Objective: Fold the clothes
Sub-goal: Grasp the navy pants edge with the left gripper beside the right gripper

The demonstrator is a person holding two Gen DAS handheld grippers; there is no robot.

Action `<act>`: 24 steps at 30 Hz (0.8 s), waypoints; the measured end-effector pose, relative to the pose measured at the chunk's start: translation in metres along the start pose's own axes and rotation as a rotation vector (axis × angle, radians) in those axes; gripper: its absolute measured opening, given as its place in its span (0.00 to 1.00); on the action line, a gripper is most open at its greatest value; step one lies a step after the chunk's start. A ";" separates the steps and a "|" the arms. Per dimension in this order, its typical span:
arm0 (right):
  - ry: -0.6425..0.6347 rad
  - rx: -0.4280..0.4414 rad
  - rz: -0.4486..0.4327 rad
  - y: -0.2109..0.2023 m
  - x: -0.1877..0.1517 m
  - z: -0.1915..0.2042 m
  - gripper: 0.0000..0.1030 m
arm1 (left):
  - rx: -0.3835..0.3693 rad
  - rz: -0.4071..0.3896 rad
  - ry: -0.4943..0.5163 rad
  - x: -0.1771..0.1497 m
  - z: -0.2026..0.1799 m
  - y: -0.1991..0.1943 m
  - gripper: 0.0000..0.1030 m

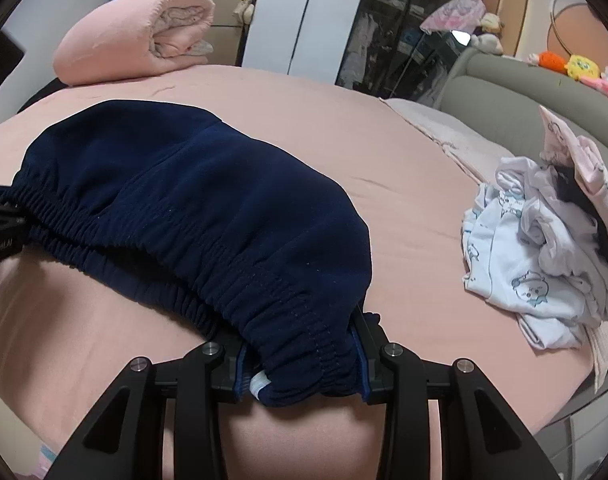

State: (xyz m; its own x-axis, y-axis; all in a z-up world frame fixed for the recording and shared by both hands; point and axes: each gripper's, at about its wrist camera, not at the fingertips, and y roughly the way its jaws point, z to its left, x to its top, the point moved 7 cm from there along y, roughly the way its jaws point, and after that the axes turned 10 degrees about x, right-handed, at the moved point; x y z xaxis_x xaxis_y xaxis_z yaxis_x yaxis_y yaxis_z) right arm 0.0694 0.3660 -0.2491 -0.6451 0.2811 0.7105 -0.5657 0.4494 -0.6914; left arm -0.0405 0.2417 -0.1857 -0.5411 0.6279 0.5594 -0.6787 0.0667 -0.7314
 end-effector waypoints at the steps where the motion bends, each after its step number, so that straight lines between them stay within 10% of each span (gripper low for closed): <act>1: -0.007 -0.001 0.002 0.000 0.001 0.000 0.37 | -0.001 -0.003 -0.027 0.004 0.005 -0.003 0.19; 13: 0.014 -0.026 -0.037 -0.030 0.043 -0.010 0.27 | -0.050 -0.071 -0.220 0.045 0.058 -0.060 0.18; 24: -0.092 -0.141 -0.229 -0.093 0.130 -0.019 0.22 | -0.086 -0.183 -0.348 0.082 0.122 -0.029 0.18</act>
State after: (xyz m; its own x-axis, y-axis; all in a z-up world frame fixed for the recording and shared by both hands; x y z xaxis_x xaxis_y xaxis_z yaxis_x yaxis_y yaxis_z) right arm 0.0481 0.3769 -0.0903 -0.5559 0.0835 0.8270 -0.6296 0.6073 -0.4845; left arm -0.1258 0.1965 -0.0713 -0.5614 0.3003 0.7712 -0.7433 0.2267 -0.6293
